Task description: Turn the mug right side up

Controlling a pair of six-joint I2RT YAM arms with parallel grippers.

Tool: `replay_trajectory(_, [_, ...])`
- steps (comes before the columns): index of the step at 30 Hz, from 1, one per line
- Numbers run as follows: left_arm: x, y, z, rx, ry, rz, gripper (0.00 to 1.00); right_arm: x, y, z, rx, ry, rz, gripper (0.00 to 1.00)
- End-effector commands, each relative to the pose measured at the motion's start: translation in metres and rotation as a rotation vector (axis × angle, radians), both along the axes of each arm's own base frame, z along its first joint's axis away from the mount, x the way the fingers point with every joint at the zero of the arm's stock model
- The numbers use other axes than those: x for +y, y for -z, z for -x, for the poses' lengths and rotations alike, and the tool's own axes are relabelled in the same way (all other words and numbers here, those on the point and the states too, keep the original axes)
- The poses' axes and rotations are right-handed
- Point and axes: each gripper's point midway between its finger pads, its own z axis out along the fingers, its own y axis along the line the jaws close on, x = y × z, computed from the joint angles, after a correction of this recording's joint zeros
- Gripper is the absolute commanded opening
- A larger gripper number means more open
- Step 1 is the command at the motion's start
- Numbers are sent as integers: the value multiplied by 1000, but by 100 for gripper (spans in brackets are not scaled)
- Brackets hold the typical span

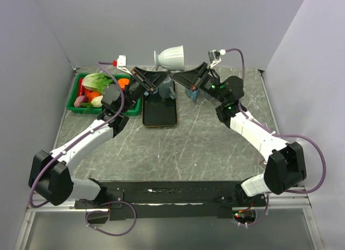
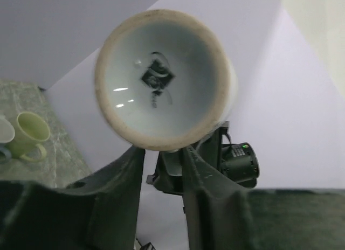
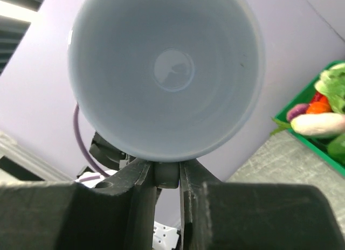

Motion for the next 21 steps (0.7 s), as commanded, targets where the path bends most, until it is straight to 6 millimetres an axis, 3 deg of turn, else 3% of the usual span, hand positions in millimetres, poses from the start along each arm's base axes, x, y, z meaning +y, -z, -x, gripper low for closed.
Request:
replay_trajectory(1, [-12, -29, 54, -183, 130, -43, 52, -22, -4, -24, -12, 203, 31, 0])
replay_trajectory(3, [-10, -26, 52, -172, 111, -52, 76, -28, -3, -25, -23, 242, 71, 0])
replay_trajectory(5, [-10, -21, 50, -158, 103, -74, 87, -36, -6, -26, -54, 305, 108, 0])
replay_trajectory(7, [-11, -16, 49, -143, 101, -92, 98, -47, 2, -33, -32, 363, 173, 0])
replay_trajectory(10, [-11, -9, 48, -128, 97, -120, 96, -72, 12, -43, -6, 480, 257, 0])
replay_trajectory(12, [-11, -4, 47, -123, 90, -141, 96, -86, 8, -45, -20, 538, 285, 0])
replay_trajectory(14, [-11, 4, 42, -93, 71, -182, 96, -107, 22, -52, 10, 617, 386, 0])
replay_trajectory(15, [-11, 5, 41, -86, 63, -193, 96, -119, 18, -56, 11, 670, 408, 0])
replay_trajectory(16, [-11, 8, 38, -90, 53, -217, 96, -130, 31, -59, 33, 701, 484, 0])
replay_trajectory(18, [-11, 14, 31, -53, 30, -259, 96, -165, 41, -68, 91, 811, 556, 0])
replay_trajectory(21, [-12, 28, 21, 4, 7, -329, 96, -219, 72, -75, 202, 932, 686, 0])
